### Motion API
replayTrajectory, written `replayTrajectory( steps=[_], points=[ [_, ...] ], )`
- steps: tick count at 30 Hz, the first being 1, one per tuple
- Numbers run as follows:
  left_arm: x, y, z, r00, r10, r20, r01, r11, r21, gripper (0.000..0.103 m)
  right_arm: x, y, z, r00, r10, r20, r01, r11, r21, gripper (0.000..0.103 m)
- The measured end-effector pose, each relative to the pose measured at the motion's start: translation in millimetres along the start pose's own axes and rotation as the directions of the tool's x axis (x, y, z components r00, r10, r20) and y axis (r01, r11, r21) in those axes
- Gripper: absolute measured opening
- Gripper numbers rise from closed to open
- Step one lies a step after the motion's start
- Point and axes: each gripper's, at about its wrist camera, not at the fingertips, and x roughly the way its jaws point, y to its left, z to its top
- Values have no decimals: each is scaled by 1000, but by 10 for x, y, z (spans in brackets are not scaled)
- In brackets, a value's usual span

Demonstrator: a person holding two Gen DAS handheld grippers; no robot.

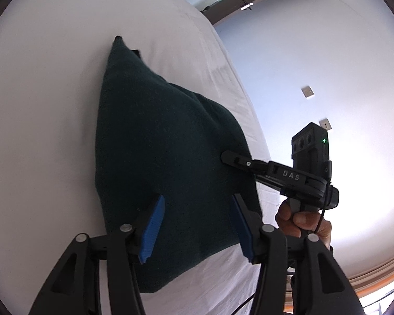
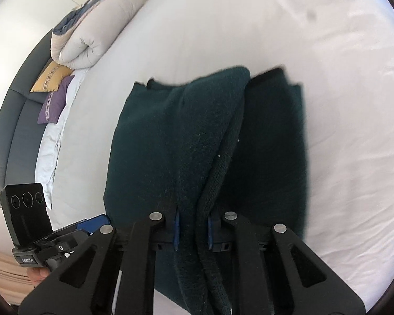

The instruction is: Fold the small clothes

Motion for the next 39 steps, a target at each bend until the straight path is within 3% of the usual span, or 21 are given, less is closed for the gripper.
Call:
replayTrajectory(
  steps=[6,16,20,22,23,25,27,29,33,37,39],
  points=[
    [183,-250,14,1000,15,-12,-14,998,69,54,-181,-457,31,1000,-19,-4,20,998,64,13],
    [476,-244,-4,995,87,-43,-82,991,106,54,67,-858,-2,996,85,30,-88,987,134,13],
    [511,-103,-51,993,104,-54,-98,990,99,42,64,-944,-127,988,143,56,-152,968,198,19],
    [442,-146,-60,994,105,-43,-100,988,115,42,-21,-914,-174,996,69,57,-80,974,211,30],
    [417,-176,-57,994,108,-35,-103,987,126,43,-114,-856,-201,997,-3,73,-12,979,204,46],
    [327,-266,-14,993,120,-2,-118,979,169,43,-285,-692,-253,982,-137,127,113,977,181,55],
    [308,-349,72,990,137,26,-139,971,195,43,-504,-514,-293,966,-174,193,150,980,131,55],
    [308,-378,204,987,151,53,-158,966,206,43,-594,-323,-284,964,-122,237,110,992,63,55],
    [470,-410,450,977,195,84,-209,950,230,43,-393,-87,-248,978,-72,195,82,996,-46,51],
    [787,-309,556,959,278,48,-281,923,264,40,-13,-289,-273,976,-172,133,181,982,-52,27],
    [884,-281,527,952,302,56,-305,906,292,33,61,-376,-338,967,-193,166,210,974,-88,23]
  ],
)
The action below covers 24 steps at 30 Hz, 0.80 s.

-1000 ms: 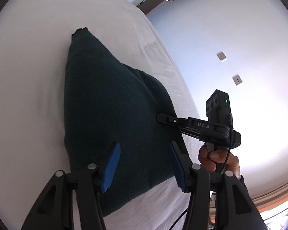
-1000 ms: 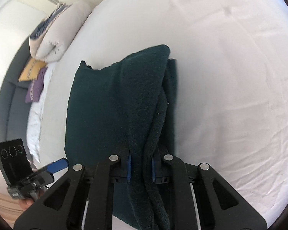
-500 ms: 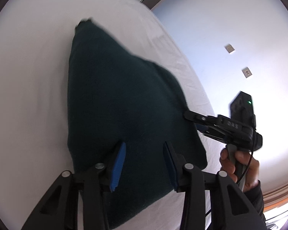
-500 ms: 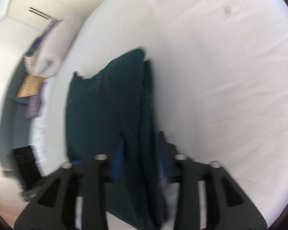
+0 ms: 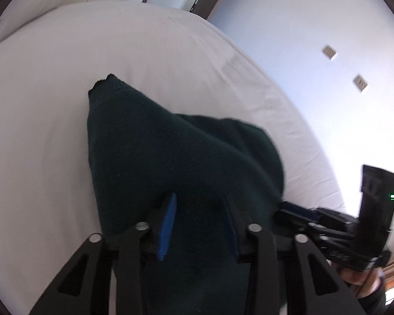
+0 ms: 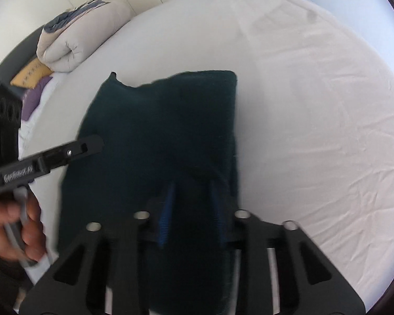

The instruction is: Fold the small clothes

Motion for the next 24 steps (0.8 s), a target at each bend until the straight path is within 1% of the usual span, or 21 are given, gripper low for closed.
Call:
replayTrajectory(
  steps=[1,4,5,7,8,9,10,11,13,14,15,16,17,18,19,20,22,24],
  points=[
    [24,12,-17,1000,-2,7,2,1000,-2,33,0,-33,-36,1000,18,16,-18,1000,-8,23],
    [58,81,-60,999,-30,28,31,999,-40,31,18,-64,-42,999,36,22,-35,999,-12,22],
    [61,98,-77,999,-34,33,36,999,-38,31,37,-62,-31,999,32,24,-31,999,-24,22],
    [60,3,-67,999,-39,34,41,998,-38,30,45,-50,-44,999,25,36,-23,999,-41,22],
    [-10,8,-54,998,-45,38,47,998,-52,29,-20,-41,-75,999,27,39,-25,999,-35,22],
    [-129,36,-66,997,-58,55,63,994,-87,29,-83,-36,-73,999,33,40,-33,999,-16,23],
    [-217,39,-78,995,-62,79,70,992,-107,29,-163,-68,-72,998,43,42,-43,999,14,25],
    [-347,37,-120,992,-57,116,70,991,-114,32,-238,-35,-90,997,49,53,-51,998,32,25],
    [-535,14,-207,983,-39,180,56,995,-88,39,-511,-1,-164,992,65,111,-69,997,33,25],
    [-572,-32,-252,982,-21,187,33,998,-59,39,-608,39,-219,989,73,132,-76,997,18,25],
    [-559,-96,-289,984,-1,181,5,1000,-17,39,-662,74,-270,988,73,133,-74,997,2,25],
    [-495,-158,-321,987,20,157,-24,999,23,39,-661,150,-338,991,63,120,-60,998,-32,25],
    [-374,-208,-355,993,43,114,-50,997,54,39,-628,191,-383,994,46,101,-41,997,-59,25],
    [-275,-234,-386,995,56,86,-62,996,66,39,-551,223,-449,998,5,64,0,996,-89,25],
    [-216,-252,-422,994,68,89,-75,994,79,39,-435,231,-506,999,-35,23,37,994,-106,25],
    [-197,-276,-449,992,76,105,-86,992,95,41,-321,212,-580,998,-57,3,57,992,-114,25],
    [-210,-315,-475,990,90,111,-102,989,106,41,-350,185,-651,998,-50,37,54,992,-117,25],
    [-333,-320,-460,989,82,122,-93,992,90,41,-432,186,-633,999,-24,27,27,995,-95,26]
  ],
)
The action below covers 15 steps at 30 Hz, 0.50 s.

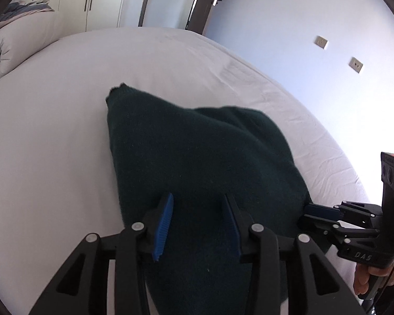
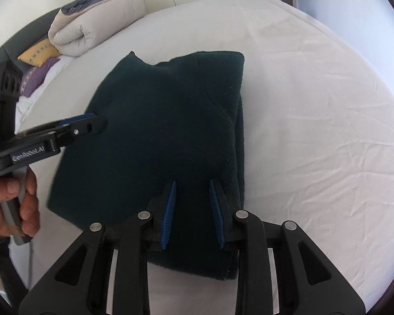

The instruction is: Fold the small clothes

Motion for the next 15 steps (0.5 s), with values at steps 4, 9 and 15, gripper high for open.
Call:
replayTrajectory(
  steps=[4,9,15],
  points=[
    [-376,174,93,989,38,142,-27,997,-75,99,-346,-167,108,996,54,75,-59,996,63,67],
    [-248,497,126,998,-21,58,32,979,-203,93,-501,-466,259,987,81,141,-105,979,176,95],
    [318,584,88,972,-176,-154,114,931,-347,78,84,-694,494,974,226,-27,-204,920,334,62]
  ],
)
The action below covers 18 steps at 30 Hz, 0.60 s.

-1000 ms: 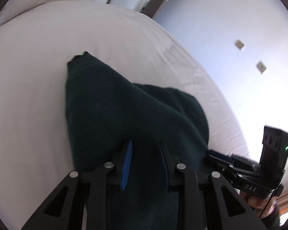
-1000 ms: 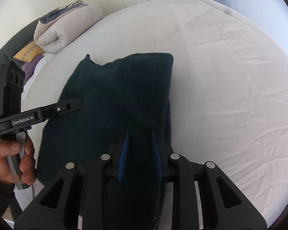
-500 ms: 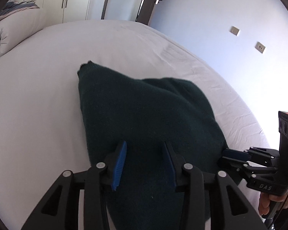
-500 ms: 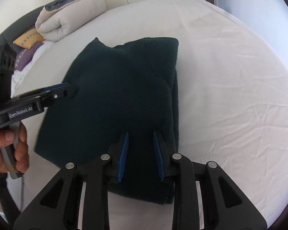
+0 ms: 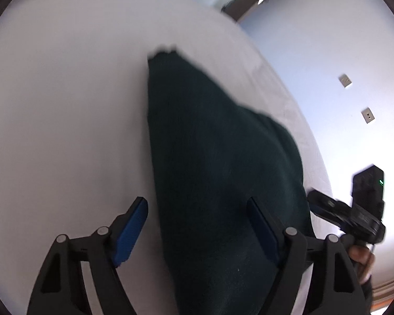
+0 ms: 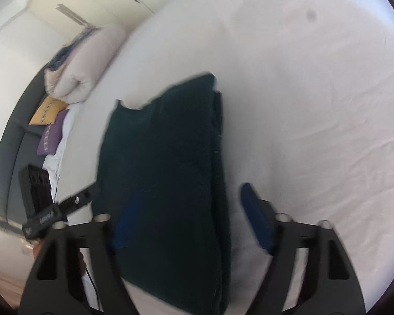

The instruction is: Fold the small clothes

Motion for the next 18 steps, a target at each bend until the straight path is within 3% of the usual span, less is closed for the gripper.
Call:
replayTrajectory(
  steps=[4,9,14,18],
  points=[
    [99,-5,40,999,-23,-35,22,999,-29,76,268,-44,62,998,12,-67,-11,1000,11,54],
    [171,-126,86,998,18,-66,-19,1000,-3,59,517,3,220,992,6,-127,-5,1000,6,42],
    [144,-270,119,996,61,-69,-59,998,31,45,747,267,359,987,-104,-124,92,991,-99,25],
    [-34,-450,85,993,112,-45,-108,990,87,41,560,582,235,979,-196,-57,182,965,-190,21]
  ],
)
